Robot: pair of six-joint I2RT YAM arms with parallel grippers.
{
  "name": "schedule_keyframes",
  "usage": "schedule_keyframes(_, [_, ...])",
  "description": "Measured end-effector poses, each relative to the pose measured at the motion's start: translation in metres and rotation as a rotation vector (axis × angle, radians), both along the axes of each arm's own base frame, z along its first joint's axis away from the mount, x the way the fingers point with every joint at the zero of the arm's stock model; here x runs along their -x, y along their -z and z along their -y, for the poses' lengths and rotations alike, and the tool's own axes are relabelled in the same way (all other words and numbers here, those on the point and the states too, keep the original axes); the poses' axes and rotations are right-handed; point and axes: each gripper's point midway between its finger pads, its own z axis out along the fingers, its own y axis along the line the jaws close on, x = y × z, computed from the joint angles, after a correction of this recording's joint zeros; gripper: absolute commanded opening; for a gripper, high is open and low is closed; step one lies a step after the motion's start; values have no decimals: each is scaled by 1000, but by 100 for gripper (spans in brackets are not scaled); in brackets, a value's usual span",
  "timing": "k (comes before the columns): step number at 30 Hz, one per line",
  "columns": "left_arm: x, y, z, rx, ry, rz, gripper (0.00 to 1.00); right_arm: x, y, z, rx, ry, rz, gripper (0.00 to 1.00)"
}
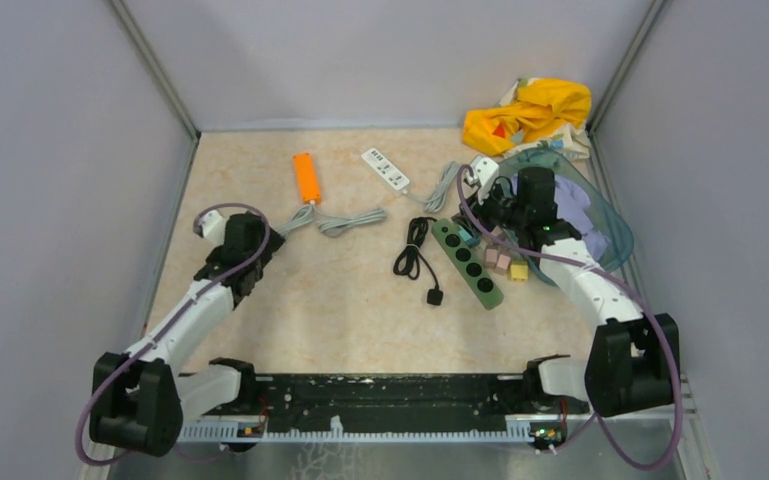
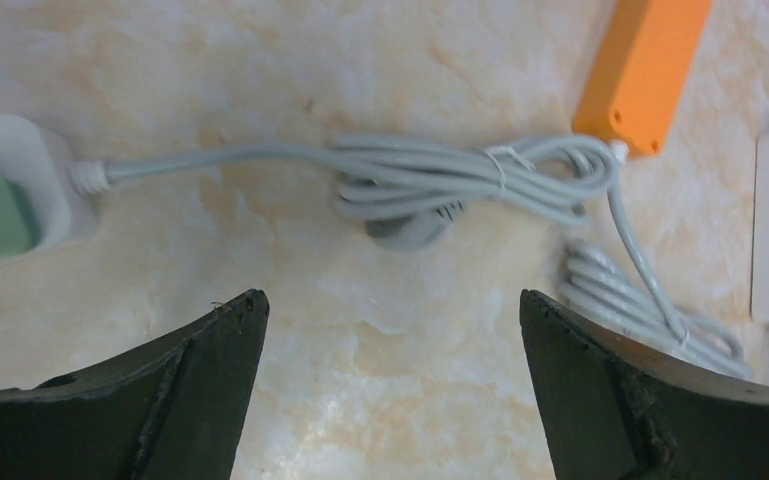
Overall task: Pull the plug off the socket
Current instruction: Place the socket at the center of the board, then move the socket to the center of the board.
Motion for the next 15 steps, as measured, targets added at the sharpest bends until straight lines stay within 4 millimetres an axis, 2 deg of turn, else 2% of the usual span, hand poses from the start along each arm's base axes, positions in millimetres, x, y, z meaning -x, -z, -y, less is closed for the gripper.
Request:
schedule_keyframes(3, [-5, 3, -25, 83, -109, -10, 100, 1, -1, -1, -3, -4, 2, 54])
schedule_keyframes(6, [-10, 8, -38, 169, -185, -24, 100, 1, -2, -1, -4, -7, 3, 54])
schedule_keyframes(11, [-21, 21, -44, 257, -235, -84, 100, 2, -4, -2, -8, -12, 8, 54])
schedule_keyframes(15, [-38, 29, -44, 271, -247, -165, 99, 3, -6, -2, -12, -17, 13, 54])
